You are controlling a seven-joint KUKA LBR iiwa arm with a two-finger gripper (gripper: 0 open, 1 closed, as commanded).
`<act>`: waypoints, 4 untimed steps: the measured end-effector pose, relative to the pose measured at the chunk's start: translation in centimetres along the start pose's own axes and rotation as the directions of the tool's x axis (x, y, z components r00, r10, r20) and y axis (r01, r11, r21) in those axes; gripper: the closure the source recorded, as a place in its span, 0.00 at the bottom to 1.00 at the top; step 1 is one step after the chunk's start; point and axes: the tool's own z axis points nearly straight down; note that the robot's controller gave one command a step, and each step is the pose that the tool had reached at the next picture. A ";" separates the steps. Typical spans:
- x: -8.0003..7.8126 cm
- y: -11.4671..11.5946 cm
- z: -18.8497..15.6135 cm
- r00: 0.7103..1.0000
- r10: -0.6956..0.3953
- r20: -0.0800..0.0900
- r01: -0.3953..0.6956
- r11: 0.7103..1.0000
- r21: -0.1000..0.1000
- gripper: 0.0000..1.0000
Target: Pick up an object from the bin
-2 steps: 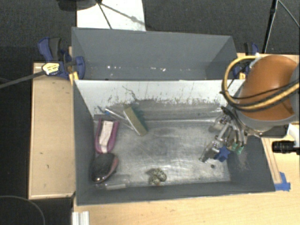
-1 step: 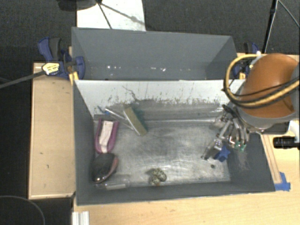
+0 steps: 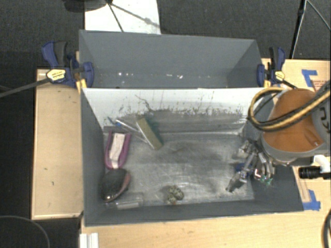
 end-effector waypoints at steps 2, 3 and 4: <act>-5.5 -4.7 5.3 0.984 -0.175 0.012 0.175 0.984 -0.001 0.00; -5.3 -4.4 1.9 0.991 -0.133 0.012 0.133 0.991 -0.003 0.00; -5.1 2.4 1.3 0.948 -0.318 0.013 0.318 0.948 -0.004 0.00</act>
Offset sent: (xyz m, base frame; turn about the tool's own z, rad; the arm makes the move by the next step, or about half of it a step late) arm 0.0310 -0.0697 -0.0553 -0.1580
